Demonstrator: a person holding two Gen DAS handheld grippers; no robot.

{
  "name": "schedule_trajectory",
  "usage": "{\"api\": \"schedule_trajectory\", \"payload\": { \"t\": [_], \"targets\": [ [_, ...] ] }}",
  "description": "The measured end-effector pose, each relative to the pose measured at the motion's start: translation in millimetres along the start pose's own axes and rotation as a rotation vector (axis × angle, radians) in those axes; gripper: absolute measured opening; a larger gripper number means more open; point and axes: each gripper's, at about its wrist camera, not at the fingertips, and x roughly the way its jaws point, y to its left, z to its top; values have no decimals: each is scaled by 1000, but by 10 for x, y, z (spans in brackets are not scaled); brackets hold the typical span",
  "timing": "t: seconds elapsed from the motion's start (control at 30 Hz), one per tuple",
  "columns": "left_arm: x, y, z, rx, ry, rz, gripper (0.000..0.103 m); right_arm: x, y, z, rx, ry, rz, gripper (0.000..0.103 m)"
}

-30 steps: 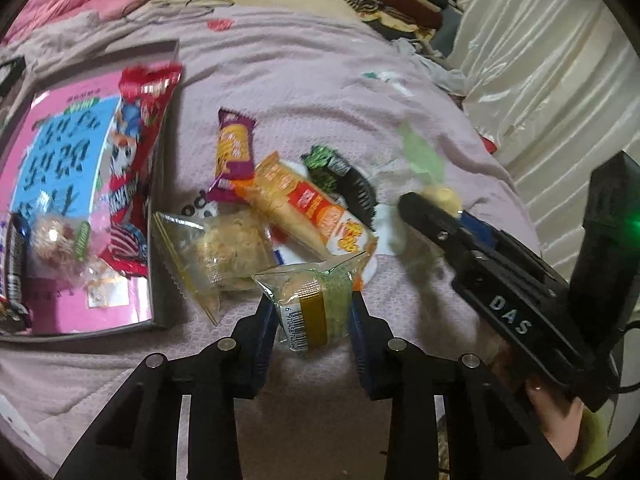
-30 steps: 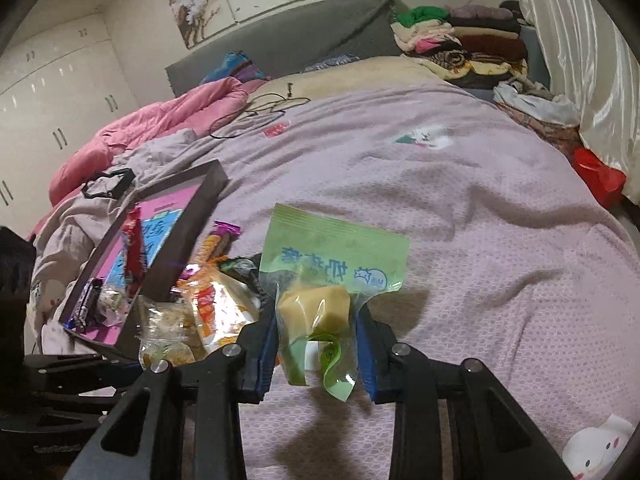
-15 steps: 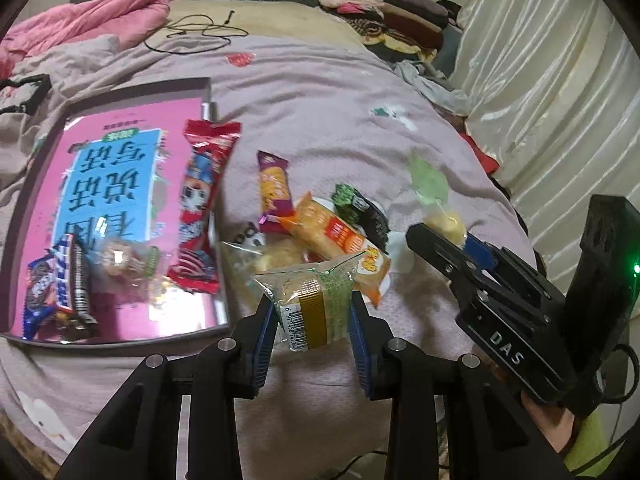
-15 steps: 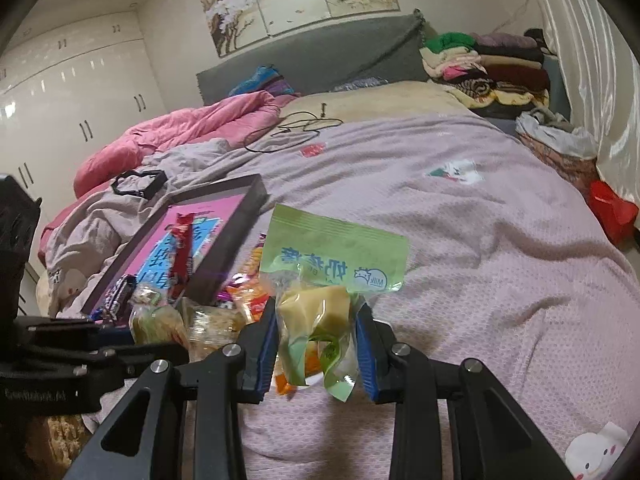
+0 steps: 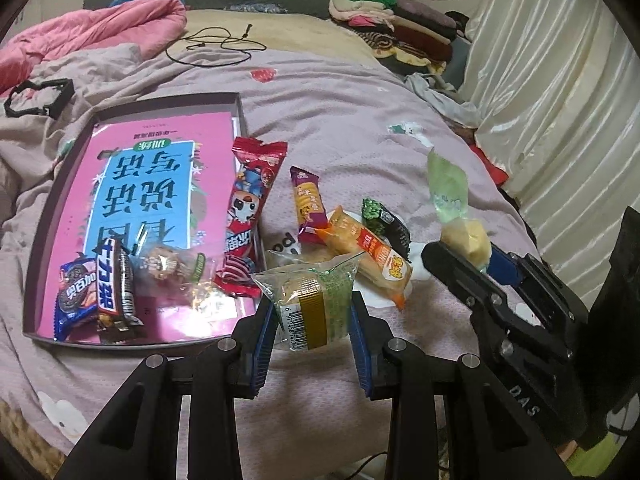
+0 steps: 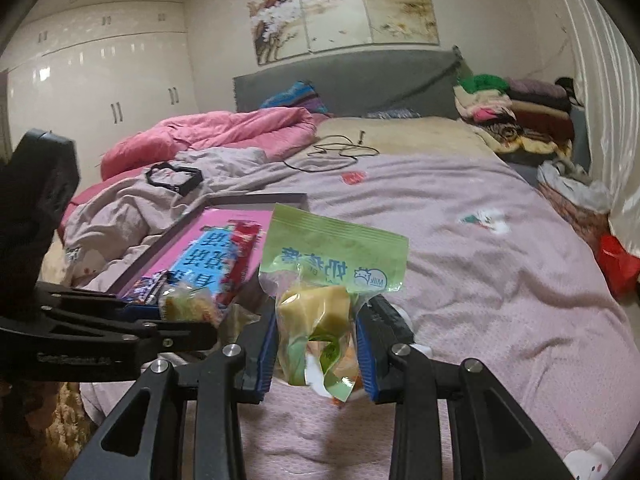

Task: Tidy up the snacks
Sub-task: 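Carry the clear cake bag to the tray with the left tool while the right carries the green-labelled bag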

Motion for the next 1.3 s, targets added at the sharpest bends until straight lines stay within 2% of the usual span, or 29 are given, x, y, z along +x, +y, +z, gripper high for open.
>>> {"api": "schedule_trajectory", "payload": {
  "t": [0.37,1.03,1.3],
  "targets": [
    [-207,213,47,-27,-44,38,35,-22,252,13,-74,-3,19,35],
    [-563,590,125,-100,-115,72,35,-125,549,68,-102,-23,75,35],
    [-690,861,152,-156,-147,99,35,-125,686,71,-126,-23,92,35]
  ]
}}
